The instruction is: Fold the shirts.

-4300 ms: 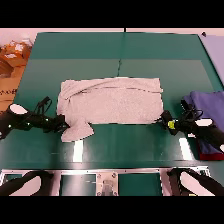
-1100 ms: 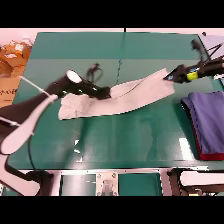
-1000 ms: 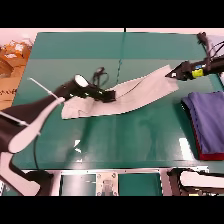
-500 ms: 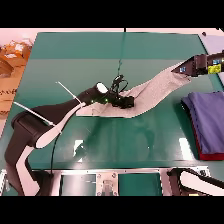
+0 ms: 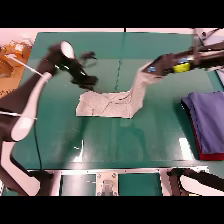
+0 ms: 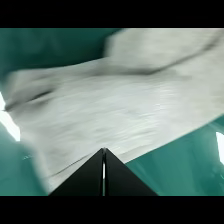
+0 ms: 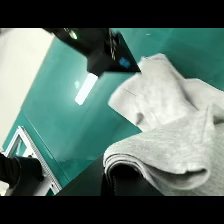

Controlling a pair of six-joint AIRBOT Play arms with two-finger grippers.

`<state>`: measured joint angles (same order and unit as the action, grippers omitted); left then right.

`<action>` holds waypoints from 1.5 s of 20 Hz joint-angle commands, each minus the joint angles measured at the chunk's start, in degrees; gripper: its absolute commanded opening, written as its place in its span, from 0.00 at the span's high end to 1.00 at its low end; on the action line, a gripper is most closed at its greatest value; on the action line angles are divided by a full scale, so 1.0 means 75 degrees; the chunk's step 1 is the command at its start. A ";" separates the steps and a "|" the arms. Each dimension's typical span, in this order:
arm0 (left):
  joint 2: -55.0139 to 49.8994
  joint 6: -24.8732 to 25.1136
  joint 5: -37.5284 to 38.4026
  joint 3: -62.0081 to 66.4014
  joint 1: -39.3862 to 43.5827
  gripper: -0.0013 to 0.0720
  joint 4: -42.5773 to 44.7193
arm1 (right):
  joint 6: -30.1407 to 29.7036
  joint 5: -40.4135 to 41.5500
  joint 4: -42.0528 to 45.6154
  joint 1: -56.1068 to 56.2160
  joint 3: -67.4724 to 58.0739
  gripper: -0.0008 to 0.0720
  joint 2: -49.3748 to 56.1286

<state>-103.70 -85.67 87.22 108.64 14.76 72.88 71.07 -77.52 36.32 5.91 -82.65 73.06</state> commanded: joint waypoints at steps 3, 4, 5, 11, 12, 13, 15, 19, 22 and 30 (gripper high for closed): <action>0.0621 -0.0163 0.1151 0.0941 -0.1437 0.96 0.1486 | 0.0274 0.4127 -0.0050 0.3340 0.0233 0.98 0.1585; 0.0653 -0.0108 0.1134 0.0938 -0.1568 0.96 0.1483 | 0.0271 0.5100 -0.0149 0.3893 0.0227 0.97 0.2098; 0.0653 -0.0044 0.1148 0.0938 -0.1670 0.96 0.1483 | 0.0268 0.6184 -0.0370 0.4438 0.0210 0.97 0.2702; 0.0650 0.0291 0.1224 0.0933 -0.1786 0.96 0.1483 | 0.0262 0.7530 -0.1483 0.4960 -0.0667 0.49 0.4546; 0.0650 0.0289 0.1172 0.0933 -0.1786 0.96 0.1483 | 0.0265 0.6857 -0.1294 0.4508 -0.0667 0.60 0.4307; 0.0650 0.0289 0.1180 0.0933 -0.1786 0.96 0.1483 | 0.0265 0.5907 -0.0921 0.3920 -0.0667 0.95 0.4007; 0.0650 0.0286 0.1172 0.0933 -0.1786 0.96 0.1483 | 0.0329 0.3809 -0.0131 0.2626 -0.0664 0.98 0.3465; 0.0650 0.0283 0.1157 0.0933 -0.1786 0.96 0.1483 | 0.0766 0.1754 0.1428 0.0402 0.0277 0.98 0.2448; 0.0650 0.0280 0.1116 0.0933 -0.1786 0.96 0.1483 | 0.0784 0.1795 0.1565 -0.0746 0.1757 0.52 0.1999; 0.0650 0.0201 0.1189 0.0933 -0.1786 0.96 0.1454 | -0.0402 0.3372 -0.0982 0.0688 0.3136 0.13 0.3232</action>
<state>-98.85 -83.94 95.64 115.57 1.41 83.96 70.83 -56.27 36.10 6.57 -60.25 93.56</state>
